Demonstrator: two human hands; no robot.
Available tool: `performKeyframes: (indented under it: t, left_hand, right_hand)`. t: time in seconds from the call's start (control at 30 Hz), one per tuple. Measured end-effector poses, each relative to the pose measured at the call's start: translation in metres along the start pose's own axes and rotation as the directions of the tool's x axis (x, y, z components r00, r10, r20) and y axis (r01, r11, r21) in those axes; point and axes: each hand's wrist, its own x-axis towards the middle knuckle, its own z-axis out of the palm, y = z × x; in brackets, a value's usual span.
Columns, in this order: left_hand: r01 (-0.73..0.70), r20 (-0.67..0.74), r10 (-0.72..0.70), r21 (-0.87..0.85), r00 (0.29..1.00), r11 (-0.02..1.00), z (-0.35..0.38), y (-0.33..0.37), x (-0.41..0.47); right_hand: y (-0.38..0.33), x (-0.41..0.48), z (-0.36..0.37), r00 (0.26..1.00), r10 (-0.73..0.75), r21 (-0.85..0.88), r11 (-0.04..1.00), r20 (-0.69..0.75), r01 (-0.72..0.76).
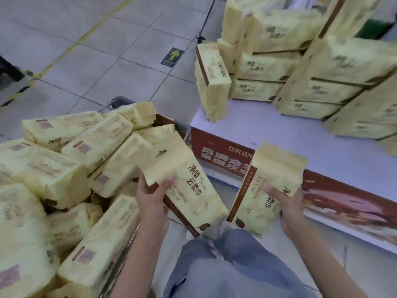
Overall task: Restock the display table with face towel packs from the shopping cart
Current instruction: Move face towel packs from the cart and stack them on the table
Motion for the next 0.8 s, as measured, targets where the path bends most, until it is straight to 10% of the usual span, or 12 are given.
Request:
performKeyframes:
  t: [0.37,0.8]
  left_hand:
    - [0.104,0.357,-0.198,0.267,0.913,0.958,0.112,-0.08,-0.061]
    - [0.047,0.556,-0.416,0.559,0.72,0.828,0.216,-0.234,-0.22]
  right_hand:
    - [0.026,-0.097,-0.164,0.908,-0.008,0.198,0.975,-0.419,0.1]
    - [0.092,-0.211,-0.344,0.595,0.2,0.387,0.899,-0.778,0.204]
